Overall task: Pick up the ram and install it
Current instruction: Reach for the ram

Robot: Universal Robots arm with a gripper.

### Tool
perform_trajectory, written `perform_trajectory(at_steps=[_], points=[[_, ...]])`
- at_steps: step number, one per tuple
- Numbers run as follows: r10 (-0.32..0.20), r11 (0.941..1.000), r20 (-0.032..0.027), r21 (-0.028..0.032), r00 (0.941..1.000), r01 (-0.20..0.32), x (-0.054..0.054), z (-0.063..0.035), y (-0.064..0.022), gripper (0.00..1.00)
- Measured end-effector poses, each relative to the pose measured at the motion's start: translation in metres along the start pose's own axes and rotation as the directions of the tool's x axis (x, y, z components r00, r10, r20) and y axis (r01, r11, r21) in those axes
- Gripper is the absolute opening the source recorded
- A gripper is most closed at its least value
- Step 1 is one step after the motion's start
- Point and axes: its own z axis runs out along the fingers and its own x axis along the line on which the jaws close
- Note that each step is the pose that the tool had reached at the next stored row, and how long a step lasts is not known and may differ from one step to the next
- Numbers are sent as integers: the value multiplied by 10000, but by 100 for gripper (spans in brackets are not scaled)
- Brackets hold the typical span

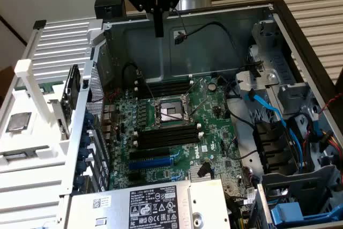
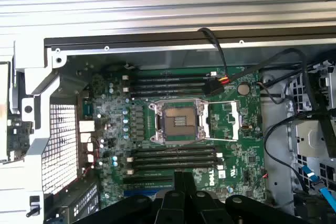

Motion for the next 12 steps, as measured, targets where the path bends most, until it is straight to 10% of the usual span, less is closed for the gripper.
perform_trajectory(at_steps=[12], points=[[0, 10000, 0, 0, 10000, 0, 0, 0, 0, 10]])
